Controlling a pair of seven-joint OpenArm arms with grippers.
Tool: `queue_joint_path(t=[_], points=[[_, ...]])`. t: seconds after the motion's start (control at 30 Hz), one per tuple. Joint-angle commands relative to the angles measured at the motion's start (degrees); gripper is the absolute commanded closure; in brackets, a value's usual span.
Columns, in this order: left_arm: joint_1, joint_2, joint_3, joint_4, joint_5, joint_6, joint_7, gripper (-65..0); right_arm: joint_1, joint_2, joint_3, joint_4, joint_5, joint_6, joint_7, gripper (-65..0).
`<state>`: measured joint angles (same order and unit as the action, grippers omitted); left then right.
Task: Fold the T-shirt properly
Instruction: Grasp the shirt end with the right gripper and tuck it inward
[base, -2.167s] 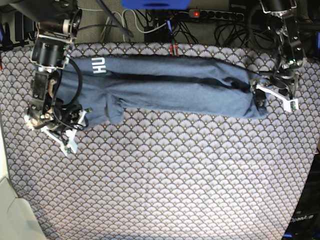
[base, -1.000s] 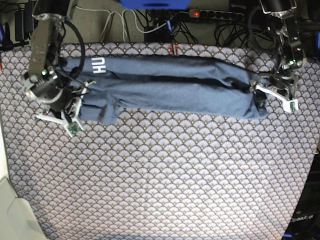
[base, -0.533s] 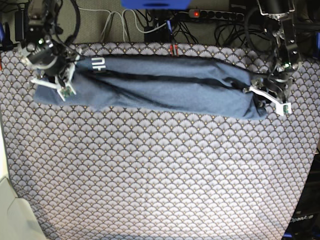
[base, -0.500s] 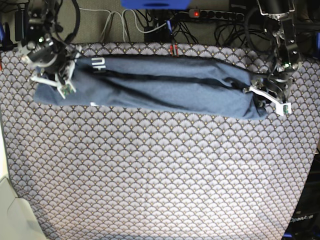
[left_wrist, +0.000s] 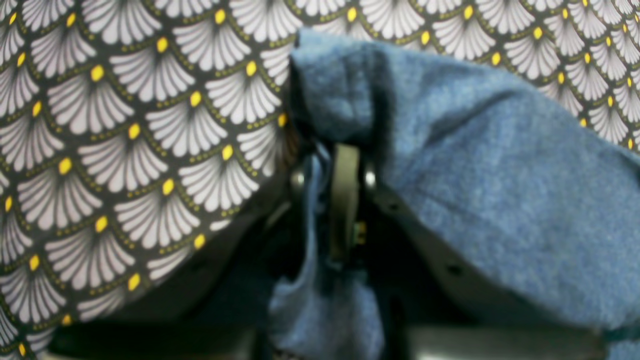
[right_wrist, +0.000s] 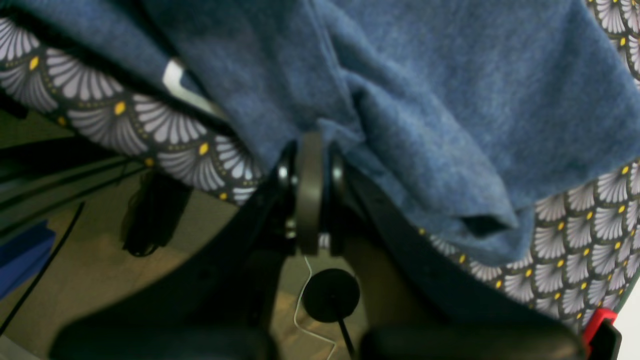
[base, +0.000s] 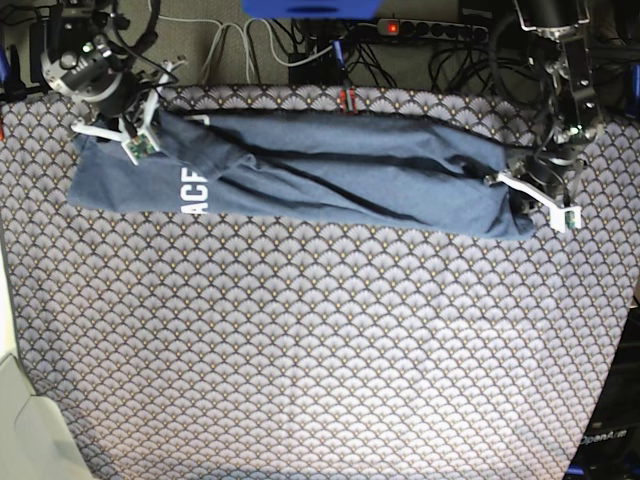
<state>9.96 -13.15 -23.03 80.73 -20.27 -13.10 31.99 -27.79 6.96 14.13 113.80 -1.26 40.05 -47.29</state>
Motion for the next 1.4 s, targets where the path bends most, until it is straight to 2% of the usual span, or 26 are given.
queue_joint_path(t=[0.0, 0.3, 0.5, 0.97, 1.03, 1.2, 1.27, 1.37], points=[[-0.33, -0.61, -0.05, 0.63, -0.08, 0.14, -0.03, -0.3, 0.32, 0.64, 0.51, 1.06, 0.25, -0.05, 1.00, 0.0], [-0.24, -0.70, -0.23, 0.63, 0.01, 0.14, 0.06, -0.4, 7.09, 2.49, 5.08, 0.97, 0.16, -0.05, 0.39, 0.0], [-0.07, -0.70, -0.23, 0.63, 0.36, 0.14, 0.06, -0.4, 9.29, 4.69, 5.52, 0.36, 0.16, -0.05, 0.39, 0.0], [0.11, -0.79, -0.05, 0.63, 0.36, 0.14, 0.06, -0.4, 9.46, 4.69, 5.08, -2.55, 0.16, -0.05, 0.03, -0.4], [0.11, -0.79, -0.05, 0.63, 0.45, 0.14, 0.06, -0.4, 10.34, 4.77, 5.08, -3.60, 0.16, -0.05, -1.55, -6.1], [0.20, -0.79, -0.05, 0.63, 0.45, 0.14, 0.14, -0.4, 12.19, 5.74, 5.17, -6.59, 0.16, -0.05, -4.01, -26.5], [0.20, -0.79, -0.05, 0.63, 0.45, 0.14, 0.14, -0.4, 12.27, 5.92, 5.52, -6.15, 0.16, -0.05, -3.83, -30.7], [0.20, -0.79, -0.05, 0.81, 0.10, 0.14, 0.14, -0.4, 12.36, 6.01, 5.69, -4.74, 0.16, -0.05, -3.92, -31.3]])
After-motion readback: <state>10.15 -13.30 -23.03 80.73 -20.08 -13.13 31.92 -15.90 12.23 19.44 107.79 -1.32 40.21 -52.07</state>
